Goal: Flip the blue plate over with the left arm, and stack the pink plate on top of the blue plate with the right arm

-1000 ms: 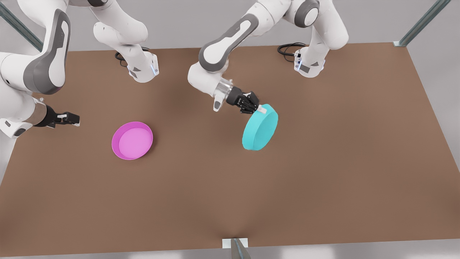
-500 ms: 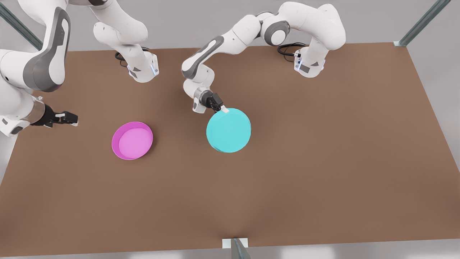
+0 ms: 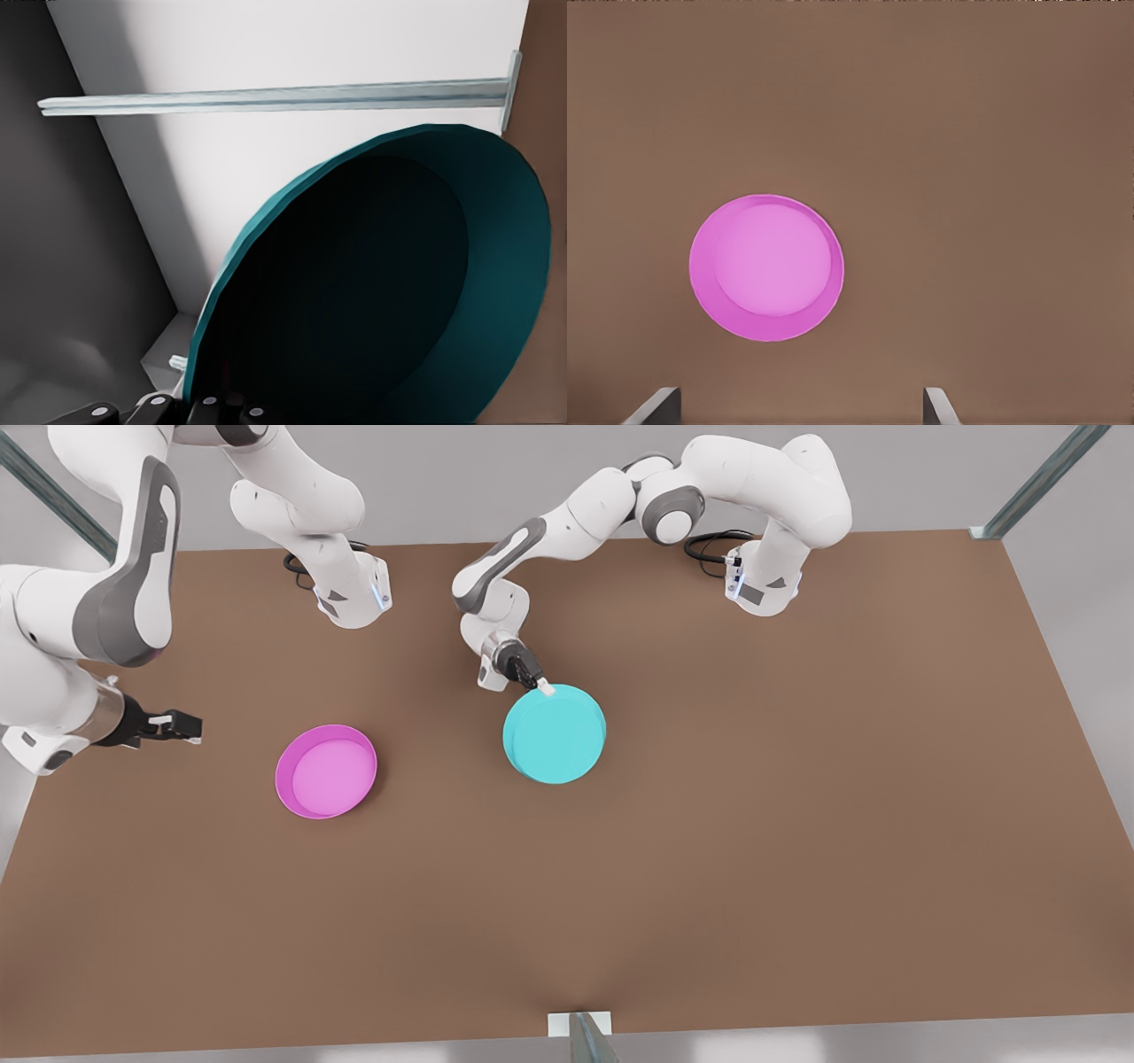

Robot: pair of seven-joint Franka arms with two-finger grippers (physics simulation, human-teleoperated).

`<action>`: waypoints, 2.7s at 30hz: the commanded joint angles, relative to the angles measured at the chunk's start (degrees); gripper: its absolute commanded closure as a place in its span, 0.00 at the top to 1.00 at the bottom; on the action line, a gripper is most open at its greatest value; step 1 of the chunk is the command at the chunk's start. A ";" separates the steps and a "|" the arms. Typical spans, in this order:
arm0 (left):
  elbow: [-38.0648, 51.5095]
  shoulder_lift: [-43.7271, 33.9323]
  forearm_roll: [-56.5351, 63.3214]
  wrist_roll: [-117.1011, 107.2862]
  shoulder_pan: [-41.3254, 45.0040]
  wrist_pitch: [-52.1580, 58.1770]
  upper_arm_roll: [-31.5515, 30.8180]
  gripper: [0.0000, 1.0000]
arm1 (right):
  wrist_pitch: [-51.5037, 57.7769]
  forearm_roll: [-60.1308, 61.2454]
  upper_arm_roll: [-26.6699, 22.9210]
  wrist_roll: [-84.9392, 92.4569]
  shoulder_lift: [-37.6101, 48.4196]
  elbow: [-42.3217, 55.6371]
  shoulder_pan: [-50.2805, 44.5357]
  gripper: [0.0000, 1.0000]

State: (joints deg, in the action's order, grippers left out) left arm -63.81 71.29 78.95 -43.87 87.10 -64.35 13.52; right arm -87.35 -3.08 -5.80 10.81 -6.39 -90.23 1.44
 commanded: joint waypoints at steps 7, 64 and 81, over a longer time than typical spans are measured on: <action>0.44 -0.18 -5.91 -1.39 0.35 -0.08 -2.44 0.21 | 0.08 0.00 0.00 0.00 -0.03 -0.03 -0.03 1.00; -15.73 -43.24 -60.40 -13.36 -31.36 -30.57 -7.63 1.00 | -26.12 8.35 -1.67 16.61 -3.89 -28.07 13.76 1.00; -18.37 -62.49 -79.48 42.11 -81.12 -23.28 -15.01 1.00 | -35.52 22.06 -0.87 23.55 -18.40 -28.07 11.66 1.00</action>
State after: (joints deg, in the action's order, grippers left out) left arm -82.57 8.29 -0.34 -1.78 5.87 -87.28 -1.56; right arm -122.80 18.98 -6.68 34.44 -25.35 -118.38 12.91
